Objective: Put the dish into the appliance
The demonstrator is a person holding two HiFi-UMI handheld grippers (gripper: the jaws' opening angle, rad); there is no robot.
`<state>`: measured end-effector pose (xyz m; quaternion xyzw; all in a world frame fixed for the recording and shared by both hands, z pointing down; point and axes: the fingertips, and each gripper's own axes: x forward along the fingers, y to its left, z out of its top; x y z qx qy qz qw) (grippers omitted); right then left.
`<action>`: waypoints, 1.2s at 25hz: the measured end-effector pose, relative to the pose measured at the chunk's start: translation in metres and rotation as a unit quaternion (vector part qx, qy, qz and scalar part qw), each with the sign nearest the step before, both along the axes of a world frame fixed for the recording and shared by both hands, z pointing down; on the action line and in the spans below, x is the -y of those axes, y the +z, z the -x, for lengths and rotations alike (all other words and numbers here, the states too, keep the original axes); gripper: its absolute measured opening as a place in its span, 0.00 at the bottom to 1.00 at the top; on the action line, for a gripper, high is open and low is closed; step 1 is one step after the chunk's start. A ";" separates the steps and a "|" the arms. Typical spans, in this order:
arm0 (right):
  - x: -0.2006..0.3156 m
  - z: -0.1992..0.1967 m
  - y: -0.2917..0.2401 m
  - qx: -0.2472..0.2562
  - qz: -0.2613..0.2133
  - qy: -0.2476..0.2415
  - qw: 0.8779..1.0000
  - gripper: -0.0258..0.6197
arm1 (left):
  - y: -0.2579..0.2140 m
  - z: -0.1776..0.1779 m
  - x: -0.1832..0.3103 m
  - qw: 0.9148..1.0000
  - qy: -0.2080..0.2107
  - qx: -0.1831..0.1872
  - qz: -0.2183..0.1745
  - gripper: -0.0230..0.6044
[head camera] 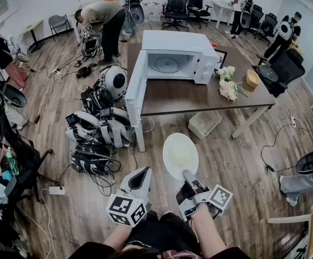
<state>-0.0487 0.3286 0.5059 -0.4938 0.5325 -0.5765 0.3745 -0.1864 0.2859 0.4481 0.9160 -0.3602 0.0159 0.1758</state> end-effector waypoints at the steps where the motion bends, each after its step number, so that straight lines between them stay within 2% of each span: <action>1: 0.000 0.000 0.001 0.002 -0.001 -0.001 1.000 0.12 | 0.003 -0.002 -0.001 1.000 0.000 0.000 0.004 0.05; 7: -0.001 0.005 0.006 0.010 -0.006 -0.005 1.000 0.13 | 0.014 -0.012 -0.005 1.000 0.006 0.002 0.015 0.05; 14: 0.011 -0.004 0.014 0.018 -0.004 -0.007 1.000 0.13 | 0.020 -0.014 0.009 1.000 -0.010 -0.005 0.029 0.05; 23: 0.078 -0.046 0.018 0.015 -0.008 -0.024 1.000 0.13 | 0.031 -0.056 0.069 0.999 -0.038 0.012 0.031 0.05; 30: 0.139 -0.089 0.015 0.005 -0.013 -0.035 0.999 0.14 | 0.031 -0.102 0.126 0.998 -0.046 0.007 0.041 0.05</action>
